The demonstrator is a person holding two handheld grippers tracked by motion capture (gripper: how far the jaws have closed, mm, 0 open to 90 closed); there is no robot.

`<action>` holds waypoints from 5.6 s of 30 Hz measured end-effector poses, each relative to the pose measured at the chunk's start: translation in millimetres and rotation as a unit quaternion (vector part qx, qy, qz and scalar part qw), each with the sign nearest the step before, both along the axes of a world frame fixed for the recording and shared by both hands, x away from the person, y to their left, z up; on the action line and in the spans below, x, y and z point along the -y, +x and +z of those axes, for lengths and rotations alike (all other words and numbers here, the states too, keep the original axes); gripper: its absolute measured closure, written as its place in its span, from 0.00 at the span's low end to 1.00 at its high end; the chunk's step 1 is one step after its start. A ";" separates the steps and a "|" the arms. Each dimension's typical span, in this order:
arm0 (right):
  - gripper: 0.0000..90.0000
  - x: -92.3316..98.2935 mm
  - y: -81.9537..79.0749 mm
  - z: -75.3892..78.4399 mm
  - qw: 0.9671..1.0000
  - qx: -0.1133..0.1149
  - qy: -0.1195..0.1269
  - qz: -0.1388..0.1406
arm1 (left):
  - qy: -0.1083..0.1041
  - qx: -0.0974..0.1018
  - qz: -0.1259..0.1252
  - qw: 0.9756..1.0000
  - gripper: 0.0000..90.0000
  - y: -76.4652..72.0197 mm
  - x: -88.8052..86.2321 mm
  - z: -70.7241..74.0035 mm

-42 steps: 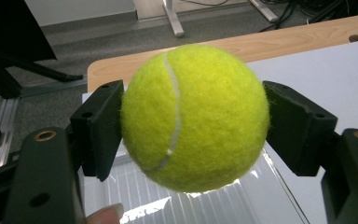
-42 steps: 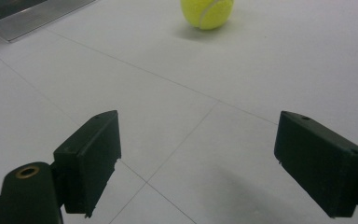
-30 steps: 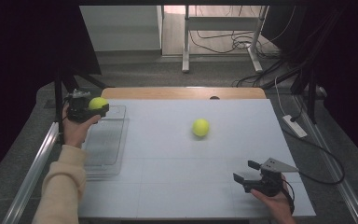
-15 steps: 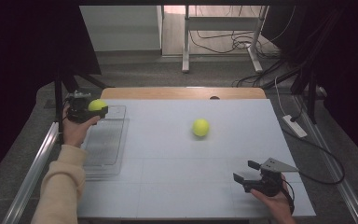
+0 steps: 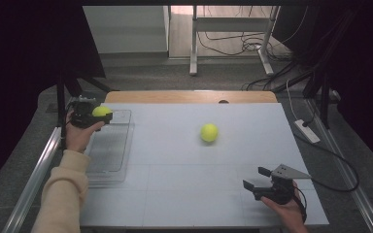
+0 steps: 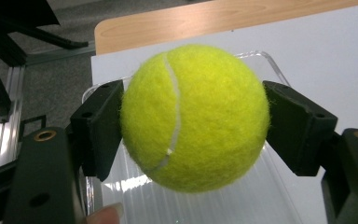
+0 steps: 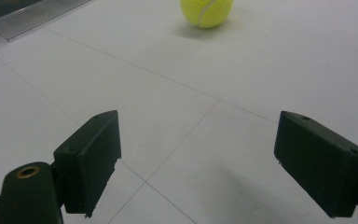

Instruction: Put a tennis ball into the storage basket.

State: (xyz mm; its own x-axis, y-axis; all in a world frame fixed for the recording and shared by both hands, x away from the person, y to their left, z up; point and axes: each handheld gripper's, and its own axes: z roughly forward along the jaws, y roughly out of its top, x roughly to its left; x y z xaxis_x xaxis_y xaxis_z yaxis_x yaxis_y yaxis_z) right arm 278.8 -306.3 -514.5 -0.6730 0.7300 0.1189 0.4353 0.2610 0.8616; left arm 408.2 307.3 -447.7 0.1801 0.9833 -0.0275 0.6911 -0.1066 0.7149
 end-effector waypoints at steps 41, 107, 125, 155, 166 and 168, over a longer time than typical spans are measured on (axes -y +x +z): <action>0.16 0.5 0.7 -0.9 1.000 -0.002 -0.002 -0.001 | 0.041 -0.081 0.000 0.996 0.29 18.4 0.9 -33.2; 0.16 -1.0 7.1 -2.5 1.000 -0.009 0.005 -0.005 | -0.117 0.079 -0.154 0.978 0.16 -61.5 42.6 2.6; 0.16 1.1 3.8 -2.6 1.000 -0.006 0.002 -0.001 | -0.097 0.104 -0.210 0.967 0.16 -79.7 79.0 13.5; 0.16 3.3 0.6 -1.8 1.000 -0.002 -0.003 -0.004 | -0.091 0.108 -0.261 0.955 0.16 -81.9 116.0 16.3; 0.16 3.6 -0.7 -2.0 1.000 -0.001 -0.002 -0.003 | -0.088 0.100 -0.271 0.953 0.16 -78.4 130.2 14.0; 0.16 3.7 -1.1 -1.9 1.000 -0.002 -0.002 -0.003 | -0.087 0.099 -0.275 0.952 0.16 -77.8 133.7 13.5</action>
